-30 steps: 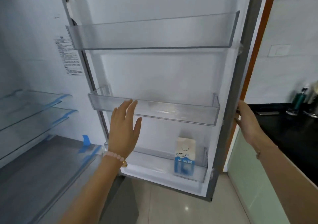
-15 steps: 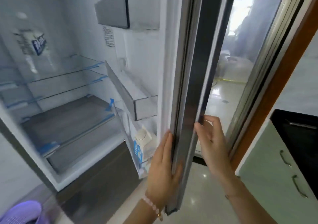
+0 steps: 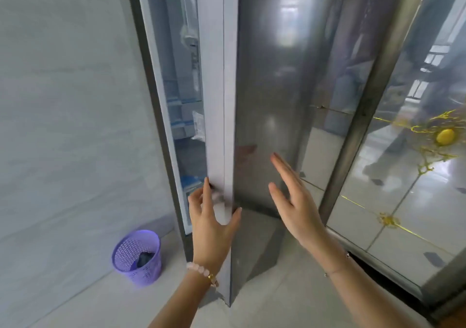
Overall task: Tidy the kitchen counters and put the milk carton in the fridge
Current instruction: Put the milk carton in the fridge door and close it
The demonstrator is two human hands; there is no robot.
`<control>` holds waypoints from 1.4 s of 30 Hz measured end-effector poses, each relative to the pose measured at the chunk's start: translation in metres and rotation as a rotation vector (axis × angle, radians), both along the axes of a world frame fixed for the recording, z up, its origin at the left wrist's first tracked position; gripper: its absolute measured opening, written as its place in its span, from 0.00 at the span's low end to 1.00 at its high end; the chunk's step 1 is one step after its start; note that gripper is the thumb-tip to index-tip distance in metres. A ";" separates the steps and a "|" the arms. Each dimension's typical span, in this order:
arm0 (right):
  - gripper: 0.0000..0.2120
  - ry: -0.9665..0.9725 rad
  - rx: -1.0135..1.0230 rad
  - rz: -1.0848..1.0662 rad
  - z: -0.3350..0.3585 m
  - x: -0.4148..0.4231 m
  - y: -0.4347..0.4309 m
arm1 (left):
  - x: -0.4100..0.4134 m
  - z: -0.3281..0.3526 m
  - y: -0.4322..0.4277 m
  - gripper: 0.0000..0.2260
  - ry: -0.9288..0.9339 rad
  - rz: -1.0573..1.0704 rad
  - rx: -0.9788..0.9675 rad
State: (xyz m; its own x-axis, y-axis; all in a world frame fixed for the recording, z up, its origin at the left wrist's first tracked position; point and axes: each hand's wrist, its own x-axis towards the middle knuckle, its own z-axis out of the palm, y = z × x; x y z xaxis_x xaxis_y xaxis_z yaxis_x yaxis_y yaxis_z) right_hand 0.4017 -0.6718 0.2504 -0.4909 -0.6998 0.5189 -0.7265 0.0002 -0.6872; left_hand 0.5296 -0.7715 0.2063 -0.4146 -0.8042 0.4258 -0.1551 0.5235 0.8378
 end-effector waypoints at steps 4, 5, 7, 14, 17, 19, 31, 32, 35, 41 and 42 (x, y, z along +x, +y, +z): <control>0.27 0.194 0.161 0.040 0.004 -0.001 -0.074 | 0.017 0.008 -0.075 0.33 -0.022 -0.015 0.067; 0.28 0.204 0.190 0.047 0.003 0.001 -0.090 | 0.019 0.009 -0.093 0.33 -0.027 -0.032 0.068; 0.30 0.245 0.213 0.041 -0.003 0.004 -0.117 | 0.023 0.010 -0.123 0.32 -0.012 -0.072 0.089; 0.32 0.294 0.200 -0.019 -0.006 0.007 -0.197 | 0.012 0.009 -0.198 0.20 0.013 0.002 0.018; 0.33 0.316 0.219 -0.061 -0.006 0.008 -0.220 | 0.006 0.012 -0.221 0.16 0.010 0.049 0.014; 0.34 0.354 0.231 -0.102 -0.010 0.007 -0.229 | 0.004 0.010 -0.232 0.15 -0.006 0.047 0.002; 0.26 0.025 0.124 -0.091 -0.016 -0.001 -0.208 | 0.013 -0.002 -0.231 0.18 0.019 0.062 -0.048; 0.23 -0.075 0.142 -0.129 -0.024 -0.004 -0.197 | 0.016 -0.006 -0.224 0.17 0.032 0.110 -0.124; 0.13 -0.413 0.171 -0.227 -0.063 -0.007 -0.147 | 0.017 -0.030 -0.188 0.11 0.000 0.026 -0.265; 0.06 -0.914 0.298 -0.693 -0.200 0.047 0.007 | -0.015 -0.107 -0.107 0.08 -0.604 -0.683 0.219; 0.07 -0.991 0.333 -0.778 -0.225 0.070 0.036 | -0.019 -0.118 -0.092 0.06 -0.680 -0.777 0.250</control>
